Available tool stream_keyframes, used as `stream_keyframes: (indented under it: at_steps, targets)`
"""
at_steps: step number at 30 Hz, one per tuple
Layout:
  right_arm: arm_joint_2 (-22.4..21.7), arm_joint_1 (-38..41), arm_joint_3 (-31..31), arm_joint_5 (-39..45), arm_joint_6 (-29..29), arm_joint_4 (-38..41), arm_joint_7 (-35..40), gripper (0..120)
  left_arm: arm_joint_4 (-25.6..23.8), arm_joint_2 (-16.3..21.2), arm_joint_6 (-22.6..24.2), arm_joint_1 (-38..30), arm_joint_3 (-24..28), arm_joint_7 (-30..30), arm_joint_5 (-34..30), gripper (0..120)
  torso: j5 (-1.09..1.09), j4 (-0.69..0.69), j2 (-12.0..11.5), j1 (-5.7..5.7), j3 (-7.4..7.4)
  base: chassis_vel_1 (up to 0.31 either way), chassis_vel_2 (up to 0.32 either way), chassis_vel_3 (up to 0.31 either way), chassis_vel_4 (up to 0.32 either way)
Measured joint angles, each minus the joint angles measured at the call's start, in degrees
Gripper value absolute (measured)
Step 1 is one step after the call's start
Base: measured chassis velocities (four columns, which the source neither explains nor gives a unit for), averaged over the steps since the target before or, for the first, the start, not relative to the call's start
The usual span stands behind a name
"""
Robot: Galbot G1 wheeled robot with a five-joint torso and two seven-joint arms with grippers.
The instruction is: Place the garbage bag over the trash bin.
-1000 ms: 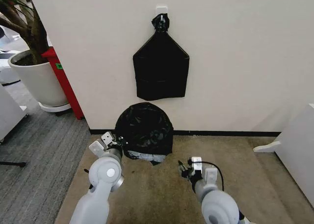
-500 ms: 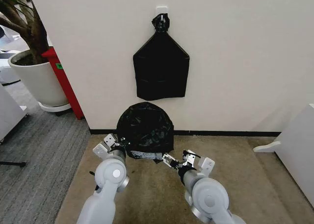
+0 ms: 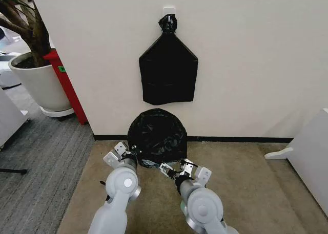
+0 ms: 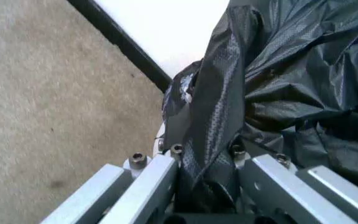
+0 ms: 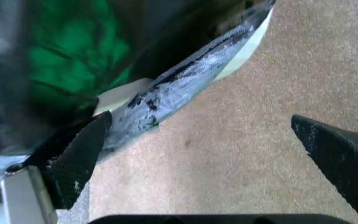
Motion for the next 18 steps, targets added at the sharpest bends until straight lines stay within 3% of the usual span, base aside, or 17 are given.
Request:
stream_keyframes:
  at_steps: [18]
  targets:
    - [0.07, 0.74, 0.85, -9.39, 3.25, -12.51, -5.23, 100, -6.16, -0.32, 0.33, 3.11, -0.52, -1.35, -3.1, 1, 0.0, 0.0, 0.0, 0.0, 0.0, 0.0, 0.0, 0.0, 0.0]
